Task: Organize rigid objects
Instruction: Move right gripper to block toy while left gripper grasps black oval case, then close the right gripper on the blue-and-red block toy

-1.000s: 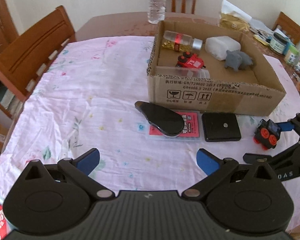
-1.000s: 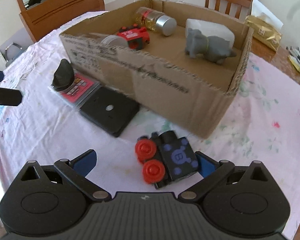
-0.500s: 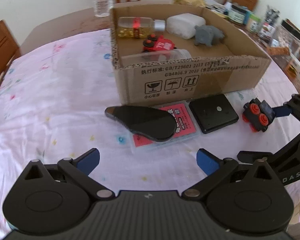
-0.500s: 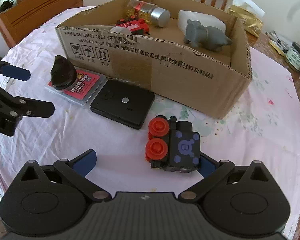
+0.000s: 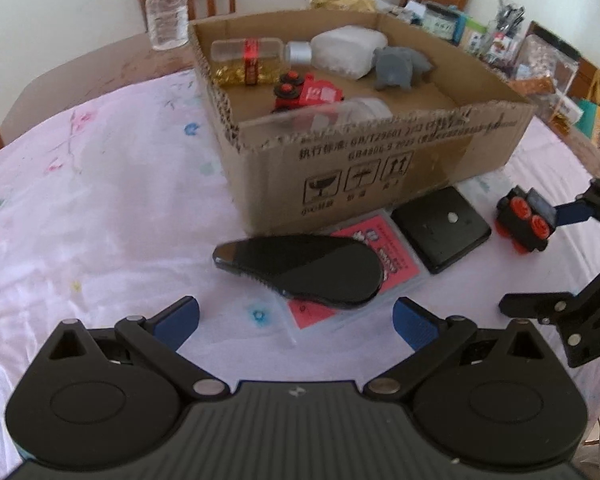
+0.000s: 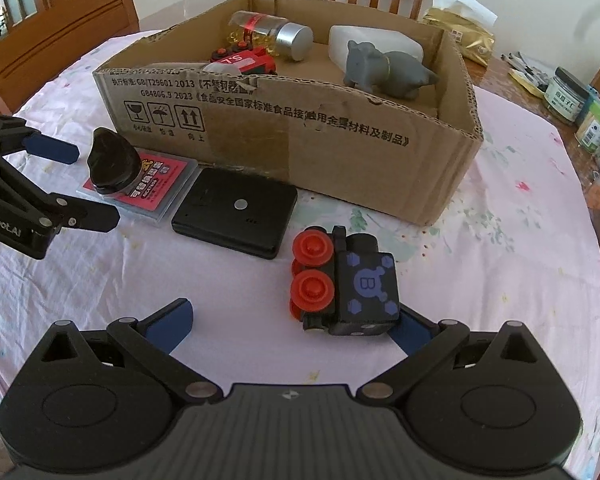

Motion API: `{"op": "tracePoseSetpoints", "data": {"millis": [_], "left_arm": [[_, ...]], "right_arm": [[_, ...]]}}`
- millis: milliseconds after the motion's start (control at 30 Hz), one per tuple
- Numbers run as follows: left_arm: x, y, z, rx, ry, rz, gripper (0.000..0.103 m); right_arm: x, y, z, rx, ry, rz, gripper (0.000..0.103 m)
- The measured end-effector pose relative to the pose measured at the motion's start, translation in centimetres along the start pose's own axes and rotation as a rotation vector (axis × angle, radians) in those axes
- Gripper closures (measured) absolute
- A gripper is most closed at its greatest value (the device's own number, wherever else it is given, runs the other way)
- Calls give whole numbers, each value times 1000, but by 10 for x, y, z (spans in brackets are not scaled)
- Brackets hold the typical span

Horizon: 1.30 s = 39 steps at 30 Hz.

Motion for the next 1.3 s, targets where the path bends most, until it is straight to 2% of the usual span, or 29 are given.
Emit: {"op": "tracePoseSetpoints", "data": {"millis": [100,467,600,900,1300], "left_arm": [[-1,-4,-3,28,21,18,1],[1,-13,2,67,3,84,3],[1,-15,4,68,6,81,3],[2,-16,5,64,26,68,13],[5,-12,-2,21,-14,15,13]], "right_arm": [[-1,0,0,1,5,8,0],[-2,0,2,8,18,27,0],[-2,0,2,7,19,28,0],[-3,1,1,11,19,28,0],[-2,0,1,10,13,17,0]]}}
Point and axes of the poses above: each gripper's, at about its wrist camera, not at the fingertips, and z roughly the way its jaws point, x to its right, y to its underside, the point moved 1 cm from there along z, roughly the way its jaws point, and after that the axes turned 1 degree about -y, right-handed, at the moved point
